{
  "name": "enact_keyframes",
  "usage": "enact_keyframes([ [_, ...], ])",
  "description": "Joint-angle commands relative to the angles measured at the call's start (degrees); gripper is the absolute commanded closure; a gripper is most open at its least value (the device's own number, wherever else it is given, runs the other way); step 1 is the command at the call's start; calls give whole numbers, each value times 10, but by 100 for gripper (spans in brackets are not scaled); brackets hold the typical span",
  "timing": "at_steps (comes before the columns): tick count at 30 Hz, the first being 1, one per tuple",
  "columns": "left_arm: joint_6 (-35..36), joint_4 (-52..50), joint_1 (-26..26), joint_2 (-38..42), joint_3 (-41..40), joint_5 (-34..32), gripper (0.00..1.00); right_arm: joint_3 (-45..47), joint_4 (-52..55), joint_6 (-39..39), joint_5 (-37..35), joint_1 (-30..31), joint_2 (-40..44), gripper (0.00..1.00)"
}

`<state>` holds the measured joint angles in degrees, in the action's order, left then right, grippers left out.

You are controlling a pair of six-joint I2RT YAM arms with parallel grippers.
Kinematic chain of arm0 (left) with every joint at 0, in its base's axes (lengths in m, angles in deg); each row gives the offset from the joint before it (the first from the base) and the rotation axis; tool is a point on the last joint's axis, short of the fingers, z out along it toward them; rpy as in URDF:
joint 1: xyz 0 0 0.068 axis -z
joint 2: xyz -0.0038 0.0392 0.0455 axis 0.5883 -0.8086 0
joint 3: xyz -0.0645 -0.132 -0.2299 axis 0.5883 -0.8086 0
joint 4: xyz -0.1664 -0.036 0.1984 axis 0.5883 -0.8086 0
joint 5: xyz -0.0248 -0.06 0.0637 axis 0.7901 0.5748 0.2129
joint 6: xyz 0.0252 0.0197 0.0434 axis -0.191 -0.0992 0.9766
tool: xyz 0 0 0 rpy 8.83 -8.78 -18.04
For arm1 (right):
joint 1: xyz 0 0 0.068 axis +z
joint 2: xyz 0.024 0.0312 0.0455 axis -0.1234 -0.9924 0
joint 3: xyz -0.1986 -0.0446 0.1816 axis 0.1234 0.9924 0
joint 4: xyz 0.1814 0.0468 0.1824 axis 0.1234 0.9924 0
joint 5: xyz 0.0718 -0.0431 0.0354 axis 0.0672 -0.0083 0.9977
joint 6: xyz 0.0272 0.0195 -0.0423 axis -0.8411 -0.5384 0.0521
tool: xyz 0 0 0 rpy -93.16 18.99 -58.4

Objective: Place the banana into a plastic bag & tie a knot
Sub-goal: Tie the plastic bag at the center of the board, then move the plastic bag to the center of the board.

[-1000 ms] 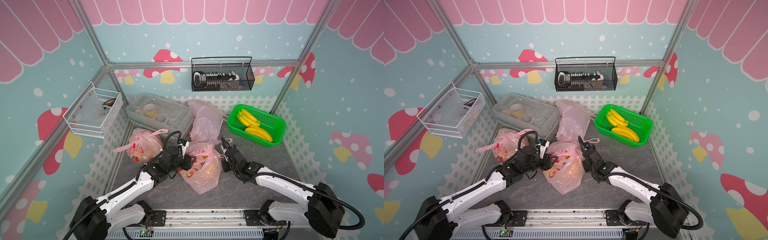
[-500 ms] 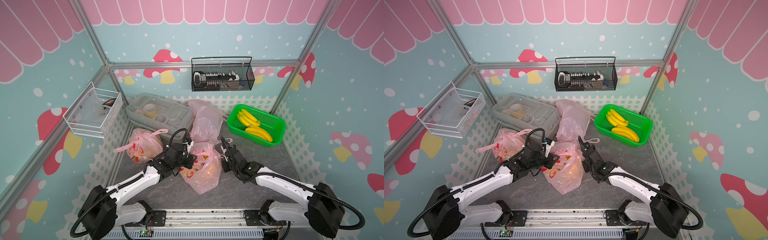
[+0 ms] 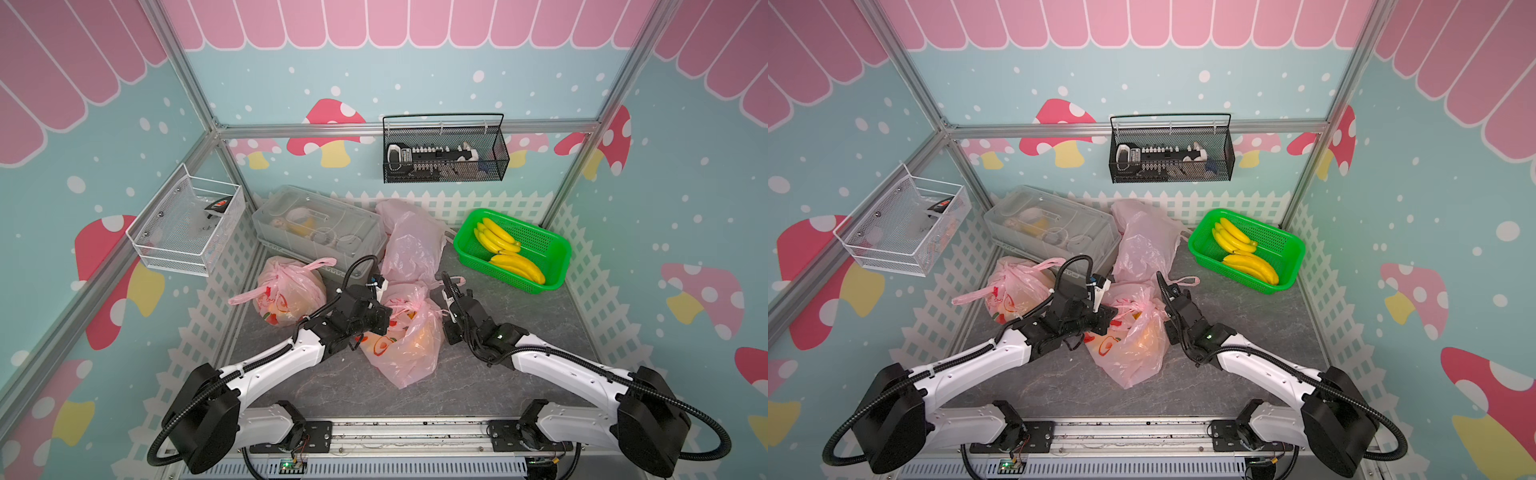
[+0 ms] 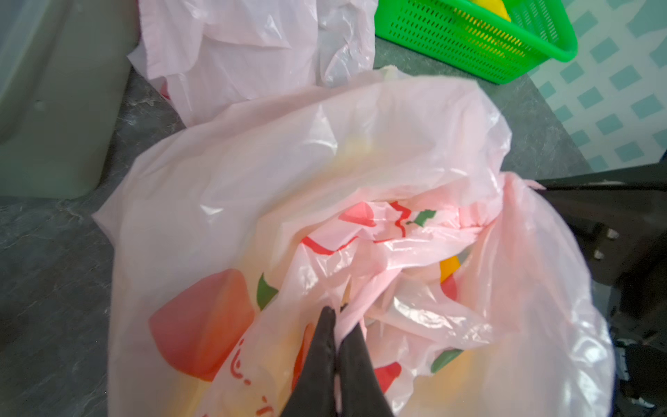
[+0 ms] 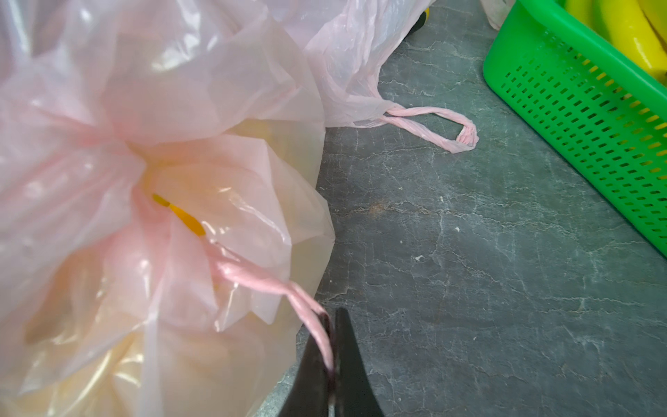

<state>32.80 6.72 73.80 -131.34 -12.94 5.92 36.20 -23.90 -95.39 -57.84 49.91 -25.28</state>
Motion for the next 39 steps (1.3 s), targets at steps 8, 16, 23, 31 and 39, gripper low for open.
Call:
enact_keyframes([
  [8,-68,-51,-53,55,-36,-42,100,-20,59,20,-105,30,-13,100],
  [16,-115,-100,-98,81,-56,-102,100,-36,91,-17,-172,40,-46,100],
  [23,-123,-139,-98,64,-52,-162,100,-43,105,-23,-210,60,-54,100],
  [31,-123,-162,-99,45,-45,-209,100,-52,110,-22,-237,82,-56,100],
  [39,-140,-177,-117,46,-51,-221,100,-52,100,-17,-220,85,-63,100],
])
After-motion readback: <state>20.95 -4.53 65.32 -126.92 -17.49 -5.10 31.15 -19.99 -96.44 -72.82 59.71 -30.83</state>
